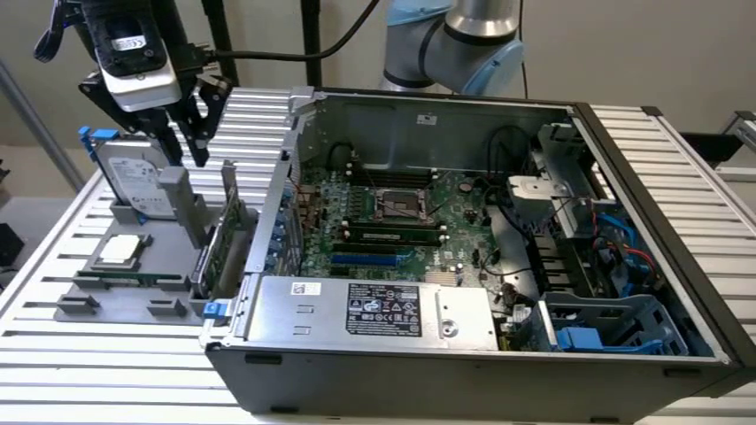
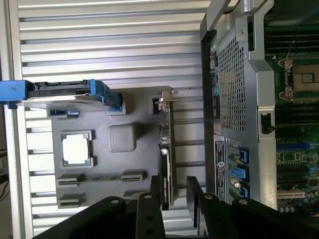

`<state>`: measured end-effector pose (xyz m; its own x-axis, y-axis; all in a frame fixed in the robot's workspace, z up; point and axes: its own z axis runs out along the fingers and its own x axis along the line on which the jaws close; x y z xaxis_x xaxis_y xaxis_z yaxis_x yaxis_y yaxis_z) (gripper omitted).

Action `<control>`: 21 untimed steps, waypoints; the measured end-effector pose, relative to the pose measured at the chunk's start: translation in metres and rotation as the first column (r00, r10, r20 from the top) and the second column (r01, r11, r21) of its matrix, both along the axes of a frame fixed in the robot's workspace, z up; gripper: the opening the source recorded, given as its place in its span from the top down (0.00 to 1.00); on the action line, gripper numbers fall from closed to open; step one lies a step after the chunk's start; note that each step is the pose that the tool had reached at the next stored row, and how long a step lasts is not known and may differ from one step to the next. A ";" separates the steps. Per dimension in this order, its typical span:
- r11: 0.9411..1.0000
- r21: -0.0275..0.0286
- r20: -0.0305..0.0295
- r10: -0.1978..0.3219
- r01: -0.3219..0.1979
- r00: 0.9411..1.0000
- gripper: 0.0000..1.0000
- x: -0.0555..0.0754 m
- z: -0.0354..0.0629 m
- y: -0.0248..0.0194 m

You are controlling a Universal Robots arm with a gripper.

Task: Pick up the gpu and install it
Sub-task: 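Pick up the gpu and move the gpu toward the slot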

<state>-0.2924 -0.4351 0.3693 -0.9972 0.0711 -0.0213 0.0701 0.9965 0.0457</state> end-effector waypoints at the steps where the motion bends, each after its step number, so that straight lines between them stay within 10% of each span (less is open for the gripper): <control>1: 1.000 0.000 0.000 0.000 0.000 1.000 0.00 0.000 0.0000 0.0000; 21: 1.000 0.000 0.000 0.000 0.000 1.000 0.00 0.000 -0.0288 0.0000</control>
